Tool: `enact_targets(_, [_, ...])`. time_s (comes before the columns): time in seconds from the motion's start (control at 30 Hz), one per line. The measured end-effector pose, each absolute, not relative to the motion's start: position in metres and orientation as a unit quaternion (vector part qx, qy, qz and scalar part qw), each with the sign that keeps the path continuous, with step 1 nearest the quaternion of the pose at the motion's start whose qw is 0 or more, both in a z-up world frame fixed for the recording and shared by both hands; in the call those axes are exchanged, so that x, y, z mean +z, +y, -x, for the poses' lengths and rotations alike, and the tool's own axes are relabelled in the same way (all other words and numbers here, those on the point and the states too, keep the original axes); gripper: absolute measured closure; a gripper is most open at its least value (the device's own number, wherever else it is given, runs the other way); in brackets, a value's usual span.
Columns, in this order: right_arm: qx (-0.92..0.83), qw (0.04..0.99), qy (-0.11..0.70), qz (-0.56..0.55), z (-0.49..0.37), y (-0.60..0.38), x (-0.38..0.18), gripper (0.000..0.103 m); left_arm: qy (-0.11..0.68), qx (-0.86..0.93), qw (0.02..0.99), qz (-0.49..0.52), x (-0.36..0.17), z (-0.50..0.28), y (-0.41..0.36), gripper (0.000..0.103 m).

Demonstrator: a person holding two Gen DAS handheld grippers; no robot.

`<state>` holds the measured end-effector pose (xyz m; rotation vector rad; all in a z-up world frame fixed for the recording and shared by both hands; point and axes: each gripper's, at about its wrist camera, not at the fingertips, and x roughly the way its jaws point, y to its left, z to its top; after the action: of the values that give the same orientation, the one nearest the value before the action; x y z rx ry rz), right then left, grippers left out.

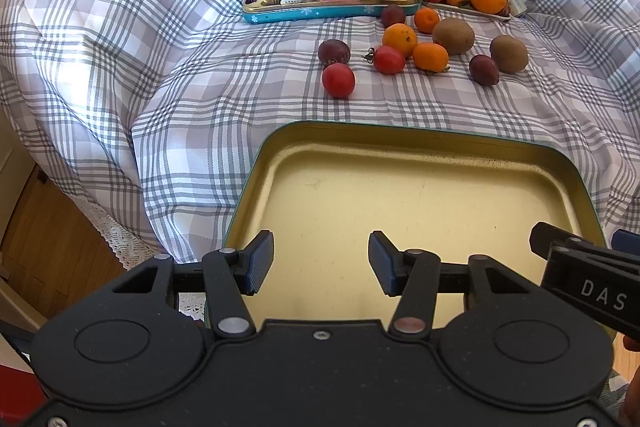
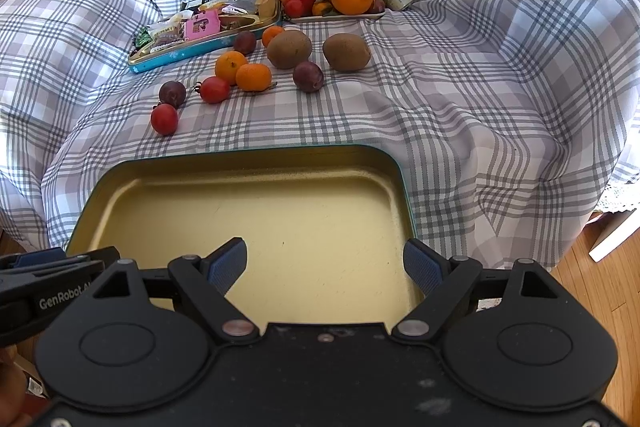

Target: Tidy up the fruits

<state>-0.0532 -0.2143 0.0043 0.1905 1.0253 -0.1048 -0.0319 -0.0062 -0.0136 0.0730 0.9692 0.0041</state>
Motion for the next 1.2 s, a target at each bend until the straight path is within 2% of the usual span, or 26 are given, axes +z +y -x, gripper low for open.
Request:
enact_targets(0.33, [-0.047,0.866,0.489,-0.091,0.053,-0.216,0.002,0.012,0.487,-0.021,0.873,-0.013,-0.020,0.029,-0.002,0.045])
enact_targets(0.4, [-0.044,0.867,0.487,-0.091,0.052,-0.216,0.001,0.012,0.492,-0.023,0.870,-0.001,-0.022,0.028,0.000,0.051])
enact_targets(0.47, [-0.043,0.869,0.484,-0.091,0.052,-0.217,0.001,0.012,0.494,-0.026,0.869,0.009,-0.022,0.026,0.003,0.052])
enact_targets(0.67, [-0.034,0.873,0.477,-0.096,0.045,-0.218,-0.001,0.013,0.471,-0.022,0.881,0.037,-0.018,0.019,0.009,0.052])
enact_targets(1.2, [-0.042,0.893,0.438,-0.092,-0.007,-0.237,0.007,0.014,0.442,-0.043,0.896,-0.002,-0.005,-0.053,0.007,0.052])
